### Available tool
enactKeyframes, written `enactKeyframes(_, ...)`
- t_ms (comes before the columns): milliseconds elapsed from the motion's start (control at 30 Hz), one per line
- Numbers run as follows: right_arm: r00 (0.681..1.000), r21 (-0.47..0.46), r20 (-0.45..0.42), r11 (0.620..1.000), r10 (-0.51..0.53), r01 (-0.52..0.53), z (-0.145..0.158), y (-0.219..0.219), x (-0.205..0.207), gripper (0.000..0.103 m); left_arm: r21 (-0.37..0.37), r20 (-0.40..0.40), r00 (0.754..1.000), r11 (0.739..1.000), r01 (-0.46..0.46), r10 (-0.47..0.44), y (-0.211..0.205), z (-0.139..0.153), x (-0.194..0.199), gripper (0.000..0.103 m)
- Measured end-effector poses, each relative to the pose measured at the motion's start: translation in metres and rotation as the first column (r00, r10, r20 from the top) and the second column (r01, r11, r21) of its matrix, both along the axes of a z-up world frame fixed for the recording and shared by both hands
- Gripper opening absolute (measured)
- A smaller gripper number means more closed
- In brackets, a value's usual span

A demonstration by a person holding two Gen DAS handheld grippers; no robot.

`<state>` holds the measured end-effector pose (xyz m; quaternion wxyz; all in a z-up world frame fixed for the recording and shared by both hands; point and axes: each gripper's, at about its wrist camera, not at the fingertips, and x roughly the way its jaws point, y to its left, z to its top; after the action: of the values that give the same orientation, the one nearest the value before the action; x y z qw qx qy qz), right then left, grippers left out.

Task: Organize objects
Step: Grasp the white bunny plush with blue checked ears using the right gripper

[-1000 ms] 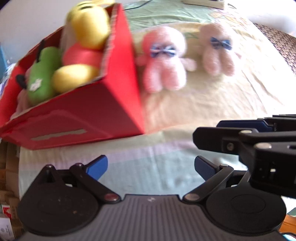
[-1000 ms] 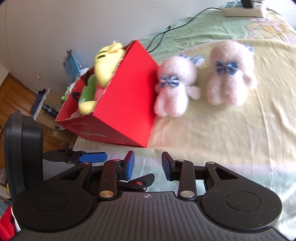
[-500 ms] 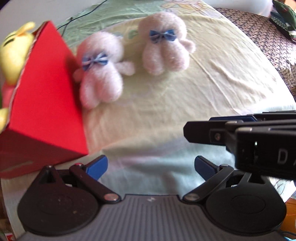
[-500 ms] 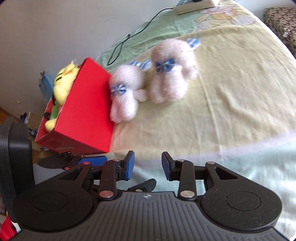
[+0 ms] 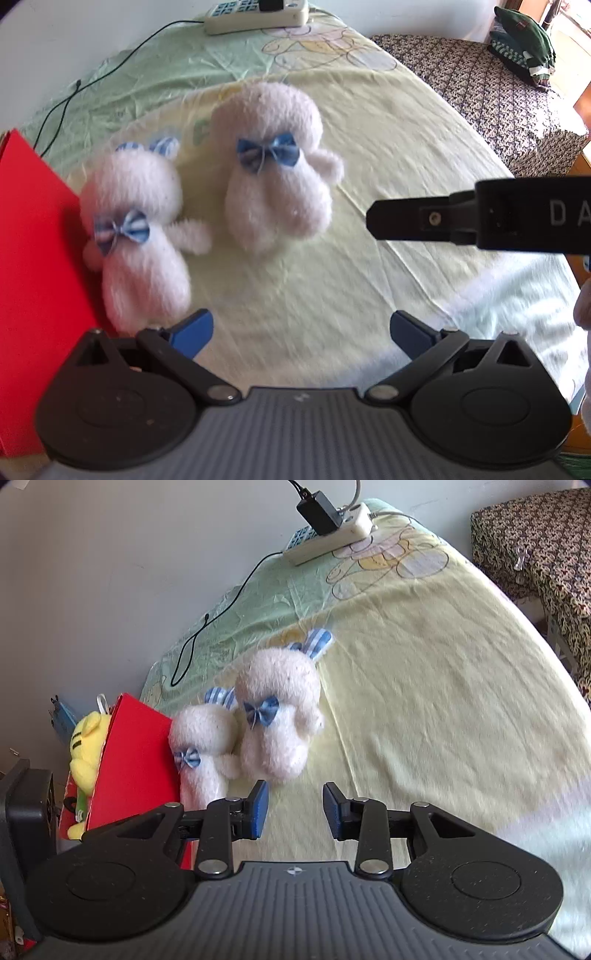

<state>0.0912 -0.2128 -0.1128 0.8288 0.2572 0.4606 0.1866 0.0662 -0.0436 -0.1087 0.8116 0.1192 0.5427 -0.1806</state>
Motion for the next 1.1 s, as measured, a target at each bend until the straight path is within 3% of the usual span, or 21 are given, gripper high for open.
enactKeyframes(133, 1.000, 0.033, -0.005, 0.999, -0.016, 0.016, 0.000, -0.004, 0.023, 0.036, -0.036, 0.039, 0.999, 0.999, 0.008, -0.006, 0.001, 0.004, 0.016, 0.102)
enactKeyframes(267, 0.999, 0.050, -0.020, 0.998, -0.027, 0.028, -0.005, -0.002, 0.043, 0.036, -0.097, 0.015, 1.000, 0.995, -0.022, 0.024, 0.004, -0.005, 0.042, 0.101)
enactKeyframes(567, 0.999, 0.068, -0.042, 0.998, -0.001, 0.004, -0.016, 0.006, 0.071, 0.037, -0.153, 0.060, 0.998, 0.988, -0.012, 0.022, 0.005, -0.008, 0.074, 0.096)
enactKeyframes(933, 0.995, 0.149, -0.071, 0.987, 0.070, -0.058, -0.028, 0.023, 0.092, 0.052, -0.162, 0.095, 0.995, 0.987, -0.016, 0.031, 0.004, -0.017, 0.087, 0.093)
enactKeyframes(1100, 0.992, 0.217, -0.093, 0.974, 0.079, -0.057, -0.036, 0.025, 0.101, 0.053, -0.131, 0.130, 0.991, 0.991, -0.015, 0.032, 0.004, -0.020, 0.089, 0.089)
